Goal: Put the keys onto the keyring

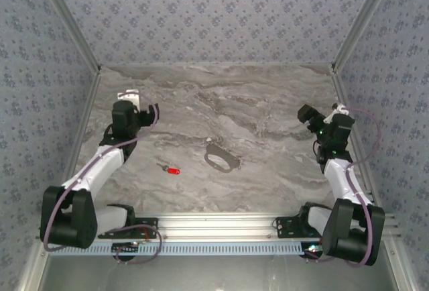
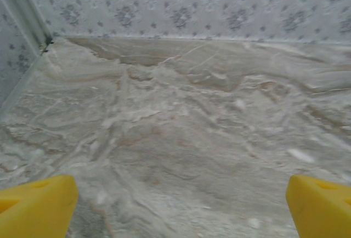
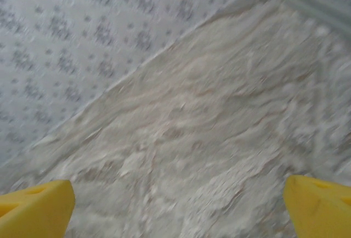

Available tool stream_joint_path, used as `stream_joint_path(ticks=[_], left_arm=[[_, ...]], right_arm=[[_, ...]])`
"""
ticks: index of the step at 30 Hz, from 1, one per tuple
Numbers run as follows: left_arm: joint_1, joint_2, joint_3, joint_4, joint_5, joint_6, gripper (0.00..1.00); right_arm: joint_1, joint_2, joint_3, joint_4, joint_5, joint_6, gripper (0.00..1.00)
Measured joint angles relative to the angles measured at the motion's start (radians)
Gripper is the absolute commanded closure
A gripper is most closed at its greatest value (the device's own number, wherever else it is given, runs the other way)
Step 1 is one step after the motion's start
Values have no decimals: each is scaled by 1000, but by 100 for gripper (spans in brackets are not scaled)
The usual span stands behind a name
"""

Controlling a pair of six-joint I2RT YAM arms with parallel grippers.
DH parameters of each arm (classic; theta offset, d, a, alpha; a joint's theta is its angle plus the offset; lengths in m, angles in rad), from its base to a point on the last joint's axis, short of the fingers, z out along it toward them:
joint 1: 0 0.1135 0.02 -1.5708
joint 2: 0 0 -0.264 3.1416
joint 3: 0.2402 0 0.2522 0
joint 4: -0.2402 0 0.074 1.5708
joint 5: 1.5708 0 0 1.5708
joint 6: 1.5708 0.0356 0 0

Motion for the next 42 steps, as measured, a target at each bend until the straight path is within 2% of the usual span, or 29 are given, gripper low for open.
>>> stream_joint_path(ticks=[6,12,18,26,34,42], left_arm=[[-170,-72,98,-233,-71,-134,2],[-263,-101,116,-407,-119,-263,2],[-284,-101,115,-510,-114,-352,2],[-296,-101,87,-508,-78,-414,2],[-317,-64,69,-481,-48,-467,2],[-328,-24,69,-470,-19,-470,2]], right_arm=[[87,-52,-7,-115,-110,30,9],[283,-87,2,-296,-69,-3,15],[502,-52,29,-464,33,-34,21],[754,19,31,-562,177,-21,25],[892,127,65,-604,278,4,28],[929,152,108,-632,335,26,30]])
